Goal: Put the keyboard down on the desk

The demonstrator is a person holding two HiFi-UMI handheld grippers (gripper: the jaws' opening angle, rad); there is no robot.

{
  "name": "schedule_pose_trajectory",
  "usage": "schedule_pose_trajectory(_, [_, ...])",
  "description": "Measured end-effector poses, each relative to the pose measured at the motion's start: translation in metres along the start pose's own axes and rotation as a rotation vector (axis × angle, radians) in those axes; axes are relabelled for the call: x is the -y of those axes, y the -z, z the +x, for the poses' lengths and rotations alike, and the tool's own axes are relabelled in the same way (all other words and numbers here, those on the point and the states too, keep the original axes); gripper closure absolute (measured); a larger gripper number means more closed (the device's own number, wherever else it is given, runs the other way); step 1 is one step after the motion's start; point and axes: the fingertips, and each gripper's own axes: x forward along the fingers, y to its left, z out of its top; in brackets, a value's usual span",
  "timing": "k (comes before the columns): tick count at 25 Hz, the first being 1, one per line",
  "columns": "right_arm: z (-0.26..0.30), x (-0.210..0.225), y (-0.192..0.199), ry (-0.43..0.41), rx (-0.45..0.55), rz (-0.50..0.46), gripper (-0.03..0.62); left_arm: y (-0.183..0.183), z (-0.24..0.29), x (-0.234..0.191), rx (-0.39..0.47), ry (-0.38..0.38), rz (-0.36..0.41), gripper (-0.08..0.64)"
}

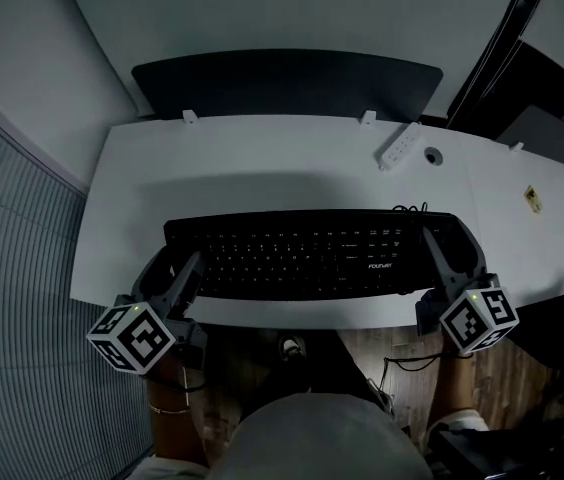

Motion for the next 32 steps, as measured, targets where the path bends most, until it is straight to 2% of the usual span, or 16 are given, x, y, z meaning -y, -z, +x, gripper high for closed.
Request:
schedule_pose_trajectory(11, [0.008, 0.01, 0.02, 0.023, -0.141, 0.075, 0.337, 0.011, 0.007, -0.005, -0.147, -0.088, -0.05, 0.227])
schedule_pose_trajectory(20, [0.012, 0.012, 0.026, -0.002, -0.215, 0.14, 0.337, 0.003, -0.004, 0.003, -0.206, -0.17, -0.041, 0.227])
schedule_pose_trajectory(27, [0.017, 0.016, 0.039, -0.011, -0.265, 0.153, 0.337, 0.016, -0.004, -0.002, -0.251, -0.205, -0.062, 0.227])
schedule_pose_trajectory(32, [0.022, 0.015, 0.035, -0.043, -0.295, 0.191, 0.337, 0.002, -0.014, 0.01, -0.266, -0.257, -0.054, 0.227])
